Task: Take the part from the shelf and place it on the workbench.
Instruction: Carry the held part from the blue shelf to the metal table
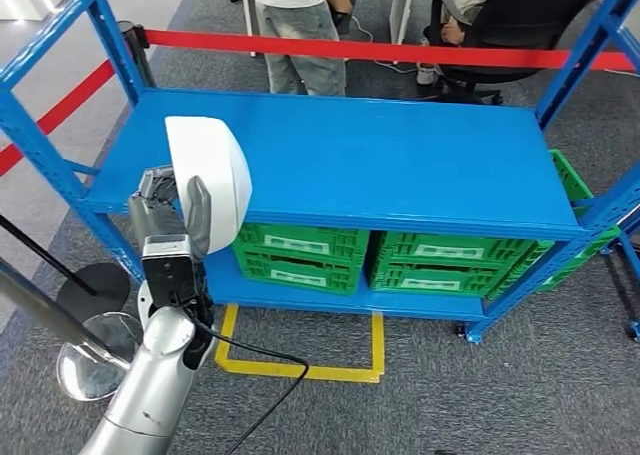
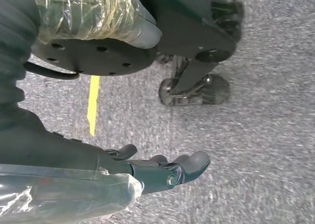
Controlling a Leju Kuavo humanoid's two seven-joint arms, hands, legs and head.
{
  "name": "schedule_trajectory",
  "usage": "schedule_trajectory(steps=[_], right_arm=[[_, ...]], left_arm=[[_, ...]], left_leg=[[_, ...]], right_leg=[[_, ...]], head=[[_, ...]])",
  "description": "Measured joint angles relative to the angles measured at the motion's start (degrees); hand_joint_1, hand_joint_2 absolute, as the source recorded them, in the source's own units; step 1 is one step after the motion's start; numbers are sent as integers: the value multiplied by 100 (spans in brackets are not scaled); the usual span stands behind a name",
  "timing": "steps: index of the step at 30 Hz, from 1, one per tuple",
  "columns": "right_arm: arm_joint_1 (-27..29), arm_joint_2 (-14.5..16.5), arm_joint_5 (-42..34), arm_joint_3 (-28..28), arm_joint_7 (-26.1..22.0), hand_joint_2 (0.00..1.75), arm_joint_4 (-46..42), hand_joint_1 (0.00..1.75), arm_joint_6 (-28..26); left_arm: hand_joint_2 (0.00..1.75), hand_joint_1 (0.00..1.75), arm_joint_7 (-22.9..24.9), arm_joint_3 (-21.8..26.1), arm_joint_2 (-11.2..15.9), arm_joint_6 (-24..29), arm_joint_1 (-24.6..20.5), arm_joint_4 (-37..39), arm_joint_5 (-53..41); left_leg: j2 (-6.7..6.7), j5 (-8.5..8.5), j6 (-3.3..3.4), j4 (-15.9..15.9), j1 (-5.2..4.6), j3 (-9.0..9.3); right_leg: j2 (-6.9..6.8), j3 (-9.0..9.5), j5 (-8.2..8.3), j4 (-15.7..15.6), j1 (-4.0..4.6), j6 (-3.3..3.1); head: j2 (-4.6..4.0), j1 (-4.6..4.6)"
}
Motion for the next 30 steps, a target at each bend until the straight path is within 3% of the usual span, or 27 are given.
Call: schedule_trajectory(steps=[2, 3, 4, 5, 7, 9, 10, 12, 13, 14, 16, 17, 18, 19, 20, 22, 24, 27, 28, 30], right_arm=[[1, 0, -6, -5, -19, 175, 0, 0, -9], [1, 0, -10, -9, -27, 175, 0, 0, -18], [0, 0, -15, -11, -33, 175, 0, 0, -29], [-1, 0, -21, -14, -37, 175, -1, 0, -42], [-12, -2, -34, -16, -41, 175, -2, 0, -58], [-24, -4, -45, -16, -46, 175, -3, 0, -64], [-27, -4, -49, -16, -48, 175, -3, 0, -65], [-20, -1, -51, -17, -49, 175, -2, 0, -65], [-18, 1, -52, -18, -50, 175, -2, 0, -66], [-16, 2, -54, -19, -50, 175, -2, 0, -67], [-17, 2, -57, -23, -51, 175, -2, 0, -73], [-16, 2, -60, -28, -51, 175, -2, 0, -78], [-16, 2, -62, -38, -51, 175, -2, 0, -81], [-15, 2, -64, -49, -51, 175, -2, 0, -85], [-15, 2, -66, -59, -51, 175, -2, 0, -87], [-15, 2, -68, -71, -51, 175, -2, 0, -89], [-19, 2, -69, -73, -54, 175, -2, 0, -93], [-16, 2, -78, -74, -58, 175, -2, 0, -96], [-12, 2, -81, -74, -58, 175, -2, 0, -97], [-6, 2, -87, -76, -58, 175, -2, 0, -98]], left_arm=[[175, 175, 0, 13, 2, 5, 20, 0, 0], [175, 175, 0, 19, 4, 9, 36, 0, 0], [175, 175, 0, 23, 7, 14, 52, 0, 0], [175, 175, 0, 27, 9, 17, 65, -1, 0], [175, 175, 0, 39, 10, 18, 74, -2, 0], [175, 175, 0, 51, 10, 19, 75, -4, 0], [175, 175, 0, 55, 10, 20, 77, -4, 0], [175, 175, 0, 57, 11, 20, 82, -4, 0], [175, 175, 0, 58, 14, 20, 83, -5, 0], [175, 175, 0, 60, 19, 21, 85, -5, 0], [175, 175, 0, 63, 31, 22, 99, -7, 1], [175, 175, 0, 64, 37, 22, 114, -7, 1], [175, 175, 0, 65, 44, 22, 131, -7, 1], [175, 175, -2, 66, 51, 22, 145, -7, 1], [175, 175, -5, 67, 57, 21, 155, -8, 0], [175, 175, -13, 67, 62, 20, 160, -26, 0], [175, 175, -19, 70, 63, 19, 165, -56, -1], [175, 175, -24, 75, 64, 17, 185, -82, -1], [175, 175, -25, 76, 63, 16, 192, -87, 0], [175, 175, -27, 75, 61, 15, 207, -95, 0]], left_leg=[[2, 86, 24, 4, -18, -113], [4, 127, 26, 7, -27, -168], [4, 165, 25, 10, -37, -216], [3, 200, 20, 12, -45, -256], [-1, 261, -9, 20, -65, -314], [2, 333, -63, 28, -79, -362], [4, 373, -96, 31, -82, -388], [1, 387, -160, 50, -81, -437], [-4, 287, -198, 129, -77, -474], [-10, 100, -237, 312, -68, -536], [-14, -407, -307, 982, -31, -730], [-14, -590, -331, 1337, -14, -818], [-14, -666, -348, 1571, -2, -848], [-14, -628, -356, 1620, 8, -794], [-13, -499, -354, 1451, 14, -639], [-14, -233, -320, 737, 14, -159], [-20, -163, -270, 183, -1, 157], [-16, -138, -181, 26, -2, 140], [-9, -104, -128, 2, 9, 109], [5, -17, -22, -31, 27, 24]], right_leg=[[0, -202, -357, 717, -5, 25], [0, -208, -366, 884, -5, 27], [0, -112, -263, 842, -4, 19], [0, 89, -92, 587, -3, 0], [1, 652, 151, -247, 11, -56], [7, 998, 170, -812, 32, -94], [10, 1035, 153, -894, 41, -103], [5, 978, 208, -930, 24, -156], [-3, 946, 251, -943, 10, -201], [-13, 908, 300, -955, -4, -246], [-23, 810, 380, -945, -3, -299], [-25, 749, 419, -933, 0, -306], [-26, 685, 455, -917, 2, -307], [-26, 619, 487, -893, 2, -303], [-25, 556, 513, -864, 2, -294], [-20, 445, 548, -798, 12, -264], [-18, 367, 599, -753, 26, -210], [-14, 269, 676, -732, 25, -99], [-9, 212, 610, -678, 24, -65], [2, 18, 228, -251, 11, -9]], head=[[0, 7], [0, 7], [0, 7], [0, 7], [0, 4], [0, 1], [0, -2], [0, 2], [0, -12], [0, -25], [0, -55], [0, -57], [0, -58], [0, -60], [0, -60], [0, -61], [0, -55], [0, -55], [0, -48], [0, -17]])
